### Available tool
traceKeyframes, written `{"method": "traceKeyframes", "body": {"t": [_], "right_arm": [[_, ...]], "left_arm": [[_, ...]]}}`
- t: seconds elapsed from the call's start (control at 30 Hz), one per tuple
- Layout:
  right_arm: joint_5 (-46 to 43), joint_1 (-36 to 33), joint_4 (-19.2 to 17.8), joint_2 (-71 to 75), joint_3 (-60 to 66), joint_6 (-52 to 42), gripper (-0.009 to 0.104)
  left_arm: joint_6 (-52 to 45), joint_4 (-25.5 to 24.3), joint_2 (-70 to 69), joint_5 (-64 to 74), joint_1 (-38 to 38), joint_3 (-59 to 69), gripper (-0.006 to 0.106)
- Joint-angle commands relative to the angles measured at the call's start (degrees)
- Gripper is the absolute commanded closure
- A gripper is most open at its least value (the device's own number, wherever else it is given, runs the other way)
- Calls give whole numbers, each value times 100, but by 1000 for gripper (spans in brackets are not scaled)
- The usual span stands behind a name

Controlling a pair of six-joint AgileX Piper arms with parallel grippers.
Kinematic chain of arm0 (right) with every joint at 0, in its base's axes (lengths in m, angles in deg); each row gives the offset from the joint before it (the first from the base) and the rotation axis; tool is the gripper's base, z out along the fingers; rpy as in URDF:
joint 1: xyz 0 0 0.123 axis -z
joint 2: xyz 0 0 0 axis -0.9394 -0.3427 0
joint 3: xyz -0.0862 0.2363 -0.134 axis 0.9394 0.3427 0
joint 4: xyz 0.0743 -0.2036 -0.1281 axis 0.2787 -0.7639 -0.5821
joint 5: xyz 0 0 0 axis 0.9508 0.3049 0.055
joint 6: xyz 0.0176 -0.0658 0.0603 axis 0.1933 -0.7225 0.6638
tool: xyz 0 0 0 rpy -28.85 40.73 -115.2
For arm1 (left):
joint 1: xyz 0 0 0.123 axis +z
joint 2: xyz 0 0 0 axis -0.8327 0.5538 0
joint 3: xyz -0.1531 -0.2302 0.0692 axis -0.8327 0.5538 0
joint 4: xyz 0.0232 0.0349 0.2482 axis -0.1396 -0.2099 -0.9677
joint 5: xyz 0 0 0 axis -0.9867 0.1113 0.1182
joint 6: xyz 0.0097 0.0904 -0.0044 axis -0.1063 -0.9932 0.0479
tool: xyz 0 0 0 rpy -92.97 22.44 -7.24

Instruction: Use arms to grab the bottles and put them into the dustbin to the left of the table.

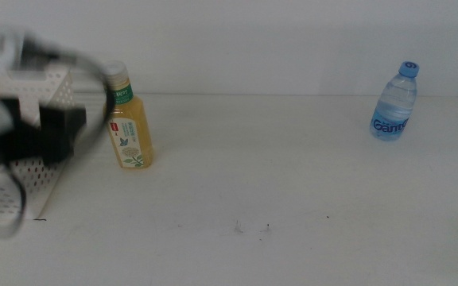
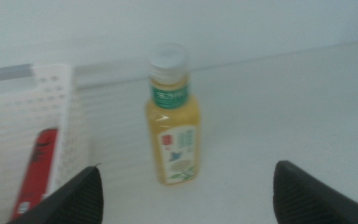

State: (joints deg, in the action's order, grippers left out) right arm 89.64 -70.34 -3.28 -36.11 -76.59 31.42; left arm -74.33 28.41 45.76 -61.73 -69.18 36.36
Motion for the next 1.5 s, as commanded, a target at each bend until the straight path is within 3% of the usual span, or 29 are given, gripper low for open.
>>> {"method": "traceKeyframes", "body": {"t": [0.0, 0.17, 0.33, 0.5, 0.63, 0.83, 1.17, 1.47], "right_arm": [[-70, 38, -60, 28, 18, -35, 23], [-70, 38, -60, 28, 18, -35, 23], [-70, 38, -60, 28, 18, -35, 23], [-70, 38, -60, 28, 18, -35, 23], [-70, 38, -60, 28, 18, -35, 23], [-70, 38, -60, 28, 18, -35, 23], [-70, 38, -60, 28, 18, -35, 23], [-70, 38, -60, 28, 18, -35, 23]], "left_arm": [[233, 61, -407, -1092, -157, 878, 7], [421, 61, -1085, -3788, -181, 2847, 7], [661, 50, -1207, -5001, -181, 4032, 7], [709, -7, -1207, -4753, -194, 4032, 7], [684, -342, -1181, -4831, -194, 4032, 7], [0, -44, -721, -5073, -194, 4032, 7], [0, 147, 2041, -7614, -194, 4032, 7], [150, 168, 3956, -8003, -194, 2897, 7]]}}
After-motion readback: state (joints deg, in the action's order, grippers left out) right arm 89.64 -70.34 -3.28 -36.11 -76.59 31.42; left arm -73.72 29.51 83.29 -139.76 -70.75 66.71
